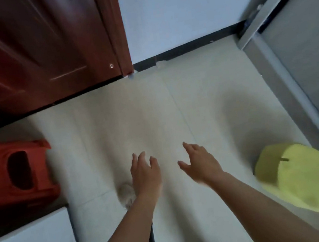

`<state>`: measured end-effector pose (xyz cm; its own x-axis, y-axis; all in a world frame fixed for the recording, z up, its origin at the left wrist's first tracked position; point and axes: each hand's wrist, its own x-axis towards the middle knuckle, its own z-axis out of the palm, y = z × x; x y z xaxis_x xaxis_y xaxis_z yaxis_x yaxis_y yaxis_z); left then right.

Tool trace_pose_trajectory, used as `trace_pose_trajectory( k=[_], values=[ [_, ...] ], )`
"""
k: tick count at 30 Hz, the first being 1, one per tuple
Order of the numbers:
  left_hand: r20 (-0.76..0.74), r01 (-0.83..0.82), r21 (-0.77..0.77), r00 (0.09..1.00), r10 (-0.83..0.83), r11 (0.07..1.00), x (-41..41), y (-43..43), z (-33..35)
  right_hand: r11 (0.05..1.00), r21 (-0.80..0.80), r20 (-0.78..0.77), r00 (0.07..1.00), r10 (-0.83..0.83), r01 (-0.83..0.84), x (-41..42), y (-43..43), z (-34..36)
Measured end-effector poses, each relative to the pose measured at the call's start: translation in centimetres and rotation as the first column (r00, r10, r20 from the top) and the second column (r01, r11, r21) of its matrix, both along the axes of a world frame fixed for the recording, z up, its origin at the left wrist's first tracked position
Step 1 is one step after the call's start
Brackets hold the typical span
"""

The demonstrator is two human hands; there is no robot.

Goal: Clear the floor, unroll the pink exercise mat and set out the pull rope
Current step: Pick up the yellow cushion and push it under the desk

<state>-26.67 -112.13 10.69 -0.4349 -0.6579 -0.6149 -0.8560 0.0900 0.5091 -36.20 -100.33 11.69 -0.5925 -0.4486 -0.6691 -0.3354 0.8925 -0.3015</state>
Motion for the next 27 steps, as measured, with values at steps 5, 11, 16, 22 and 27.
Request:
trace_pose_trajectory(
  k=[5,11,16,22,27],
  values=[
    [-0.024,0.255,-0.042,0.966,-0.256,0.966,-0.8,14.6,-0.3,0.995,0.010,-0.027,0.994,-0.104,0.104,0.7,16.8,-0.8],
    [0.014,0.495,-0.034,0.869,-0.495,0.868,-1.6,31.9,-2.0,0.963,0.065,0.013,0.964,-0.264,0.263,2.5,36.2,-2.0],
    [0.025,0.641,-0.003,0.767,-0.641,0.767,-4.3,41.4,-3.4,0.885,0.112,-0.008,0.891,-0.453,0.451,2.0,48.3,-3.7],
    [0.061,0.699,-0.031,0.715,-0.697,0.714,-10.5,46.8,-7.4,0.796,0.164,0.011,0.805,-0.592,0.583,-0.7,56.9,-7.0],
    [0.114,0.641,-0.002,0.763,-0.637,0.768,-17.0,50.2,-12.8,0.695,0.170,0.026,0.702,-0.712,0.699,-4.5,61.8,-11.5]
  ],
)
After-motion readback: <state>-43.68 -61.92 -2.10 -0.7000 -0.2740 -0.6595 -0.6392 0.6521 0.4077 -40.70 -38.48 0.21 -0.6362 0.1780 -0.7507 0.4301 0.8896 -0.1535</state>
